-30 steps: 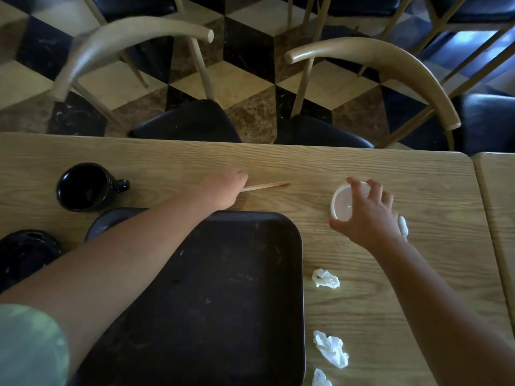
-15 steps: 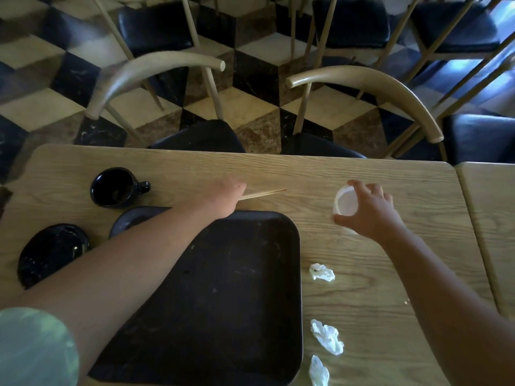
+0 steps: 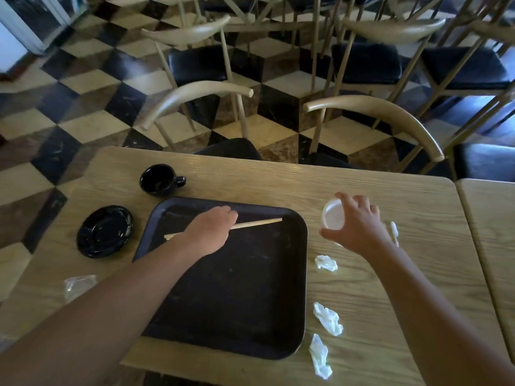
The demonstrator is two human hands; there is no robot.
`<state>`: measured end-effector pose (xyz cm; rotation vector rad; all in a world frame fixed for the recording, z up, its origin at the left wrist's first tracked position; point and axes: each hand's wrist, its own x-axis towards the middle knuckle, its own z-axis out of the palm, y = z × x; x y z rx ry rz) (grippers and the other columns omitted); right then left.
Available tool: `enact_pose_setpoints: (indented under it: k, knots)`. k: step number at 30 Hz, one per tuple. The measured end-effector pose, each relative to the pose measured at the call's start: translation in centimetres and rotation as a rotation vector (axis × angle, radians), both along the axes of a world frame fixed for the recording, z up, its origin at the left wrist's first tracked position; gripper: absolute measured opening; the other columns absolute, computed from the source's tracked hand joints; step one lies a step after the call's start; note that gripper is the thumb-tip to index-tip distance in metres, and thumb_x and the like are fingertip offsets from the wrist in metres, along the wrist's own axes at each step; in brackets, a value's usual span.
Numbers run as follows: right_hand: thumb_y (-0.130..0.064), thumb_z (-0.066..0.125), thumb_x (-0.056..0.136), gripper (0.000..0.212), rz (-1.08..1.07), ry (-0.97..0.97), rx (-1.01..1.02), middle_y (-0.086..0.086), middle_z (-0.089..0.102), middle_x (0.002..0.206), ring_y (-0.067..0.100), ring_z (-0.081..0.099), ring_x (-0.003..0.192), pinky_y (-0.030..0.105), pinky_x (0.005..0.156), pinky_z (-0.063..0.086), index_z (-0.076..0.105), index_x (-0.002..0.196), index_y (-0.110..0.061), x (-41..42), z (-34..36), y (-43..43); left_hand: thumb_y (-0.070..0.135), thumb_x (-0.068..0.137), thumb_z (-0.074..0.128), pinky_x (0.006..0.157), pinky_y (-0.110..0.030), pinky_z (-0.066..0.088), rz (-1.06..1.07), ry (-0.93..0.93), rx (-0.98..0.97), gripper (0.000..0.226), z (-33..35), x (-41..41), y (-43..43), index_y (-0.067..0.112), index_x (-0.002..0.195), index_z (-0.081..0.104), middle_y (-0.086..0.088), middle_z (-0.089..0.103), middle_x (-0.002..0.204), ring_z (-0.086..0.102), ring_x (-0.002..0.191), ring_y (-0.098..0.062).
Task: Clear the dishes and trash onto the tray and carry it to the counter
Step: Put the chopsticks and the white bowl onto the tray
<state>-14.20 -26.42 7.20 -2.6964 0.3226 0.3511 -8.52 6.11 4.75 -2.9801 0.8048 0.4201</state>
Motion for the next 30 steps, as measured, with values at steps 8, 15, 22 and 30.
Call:
enact_pose_setpoints:
  k: [8,15,22,30]
  knots:
    - [-0.063,0.077,0.062,0.099,0.017,0.001,0.003,0.010,0.032,0.144,0.037,0.036,0.128,0.058,0.089,0.051,0.027,0.143,-0.035,-2.0,-1.5,5.0,0.005,0.090,0.054,0.064,-0.034,0.042,-0.021,0.064,0.029,0.026,-1.3,-1.4,2.4,0.022,0.083,0.036,0.005,0.039,0.086,0.045,0.077,-0.017]
    - [-0.061,0.077,0.061,0.103,-0.039,0.034,-0.009,0.008,0.027,0.146,0.038,0.034,0.129,0.058,0.092,0.049,0.022,0.144,-0.037,-2.3,-3.2,9.4,0.005,0.091,0.053,0.064,-0.032,0.039,-0.103,0.164,0.021,0.025,-4.7,0.4,4.6,0.022,0.081,0.037,0.005,0.037,0.084,0.038,0.074,-0.015]
    - [-0.061,0.076,0.062,0.105,-0.103,0.077,-0.046,0.009,0.027,0.145,0.037,0.035,0.125,0.055,0.094,0.049,0.019,0.146,-0.036,-2.0,-4.7,12.5,0.004,0.089,0.058,0.062,-0.029,0.037,-0.163,0.221,-0.001,0.031,-7.1,2.6,6.4,0.023,0.079,0.036,0.007,0.036,0.080,0.039,0.070,-0.013]
    - [-0.060,0.077,0.063,0.106,-0.098,0.135,-0.053,0.005,0.022,0.149,0.034,0.031,0.132,0.053,0.096,0.048,0.019,0.149,-0.035,-1.5,-6.3,13.7,0.002,0.089,0.057,0.059,-0.024,0.031,-0.187,0.285,-0.021,0.034,-8.8,5.0,6.5,0.025,0.074,0.037,0.011,0.033,0.073,0.036,0.062,-0.009]
